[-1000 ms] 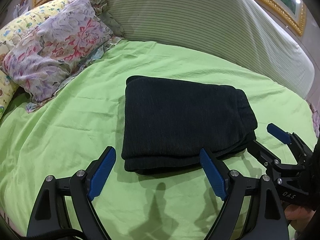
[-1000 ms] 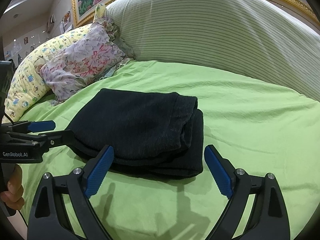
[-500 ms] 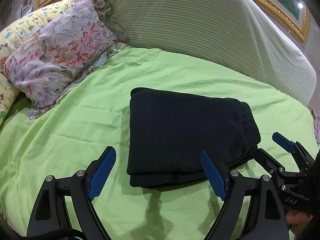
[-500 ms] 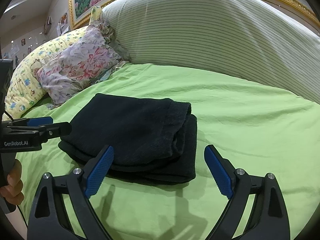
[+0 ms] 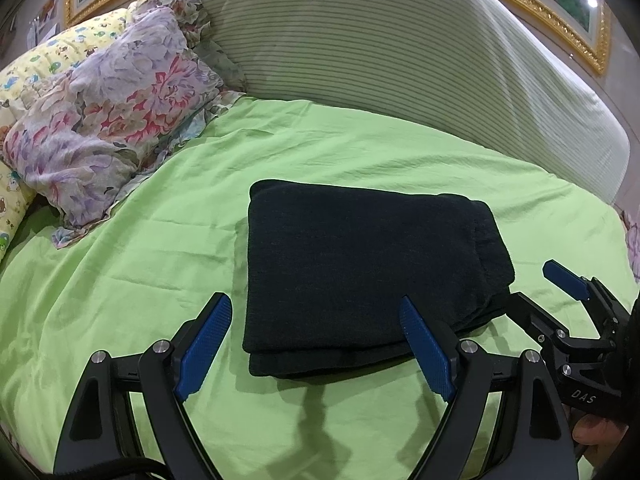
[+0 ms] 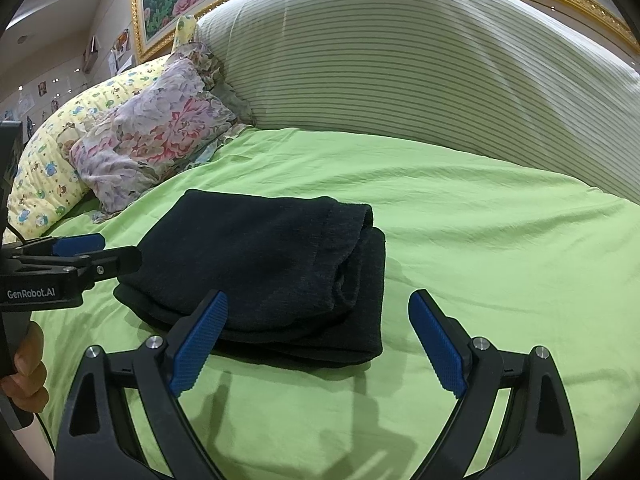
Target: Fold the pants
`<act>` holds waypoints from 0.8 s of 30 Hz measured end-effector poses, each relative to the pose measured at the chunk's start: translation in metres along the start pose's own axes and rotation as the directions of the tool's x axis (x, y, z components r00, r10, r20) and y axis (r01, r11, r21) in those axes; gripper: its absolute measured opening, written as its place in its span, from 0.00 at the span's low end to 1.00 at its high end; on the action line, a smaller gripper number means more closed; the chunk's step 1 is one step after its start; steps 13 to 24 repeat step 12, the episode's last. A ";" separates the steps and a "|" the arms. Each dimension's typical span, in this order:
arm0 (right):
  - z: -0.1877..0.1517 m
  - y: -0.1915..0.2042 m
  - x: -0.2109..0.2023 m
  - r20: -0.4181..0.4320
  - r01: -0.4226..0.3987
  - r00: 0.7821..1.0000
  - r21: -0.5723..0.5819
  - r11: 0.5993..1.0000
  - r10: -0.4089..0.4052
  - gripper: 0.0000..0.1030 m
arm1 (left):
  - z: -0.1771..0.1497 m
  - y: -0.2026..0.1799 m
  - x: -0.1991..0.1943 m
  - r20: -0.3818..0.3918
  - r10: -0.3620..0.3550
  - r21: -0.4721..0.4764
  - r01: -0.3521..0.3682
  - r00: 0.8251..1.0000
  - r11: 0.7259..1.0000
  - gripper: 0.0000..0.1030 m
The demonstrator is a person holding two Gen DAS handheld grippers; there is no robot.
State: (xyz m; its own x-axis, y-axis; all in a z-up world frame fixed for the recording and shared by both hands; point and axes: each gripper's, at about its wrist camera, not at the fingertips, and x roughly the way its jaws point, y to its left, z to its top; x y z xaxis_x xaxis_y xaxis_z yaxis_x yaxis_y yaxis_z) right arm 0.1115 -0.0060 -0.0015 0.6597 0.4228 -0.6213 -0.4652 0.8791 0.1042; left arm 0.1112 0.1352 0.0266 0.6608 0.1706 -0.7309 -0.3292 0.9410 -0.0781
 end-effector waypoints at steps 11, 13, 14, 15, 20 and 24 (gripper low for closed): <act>0.001 0.001 0.000 0.004 -0.003 1.000 0.000 1.000 0.003 0.89 | -0.001 -0.001 -0.002 0.003 -0.006 0.003 0.006 1.000 1.000 0.83; 0.001 0.001 0.000 0.003 -0.005 1.000 0.002 1.000 0.005 0.89 | -0.001 -0.001 -0.002 -0.001 -0.006 -0.002 0.006 1.000 1.000 0.84; 0.001 0.001 0.000 0.003 -0.005 1.000 0.002 1.000 0.005 0.89 | -0.001 -0.001 -0.002 -0.001 -0.006 -0.002 0.006 1.000 1.000 0.84; 0.001 0.001 0.000 0.003 -0.005 1.000 0.002 1.000 0.005 0.89 | -0.001 -0.001 -0.002 -0.001 -0.006 -0.002 0.006 1.000 1.000 0.84; 0.001 0.001 0.000 0.003 -0.005 1.000 0.002 1.000 0.005 0.89 | -0.001 -0.001 -0.002 -0.001 -0.006 -0.002 0.006 1.000 1.000 0.84; 0.001 0.001 0.000 0.003 -0.005 1.000 0.002 1.000 0.005 0.89 | -0.001 -0.001 -0.002 -0.001 -0.006 -0.002 0.006 1.000 1.000 0.84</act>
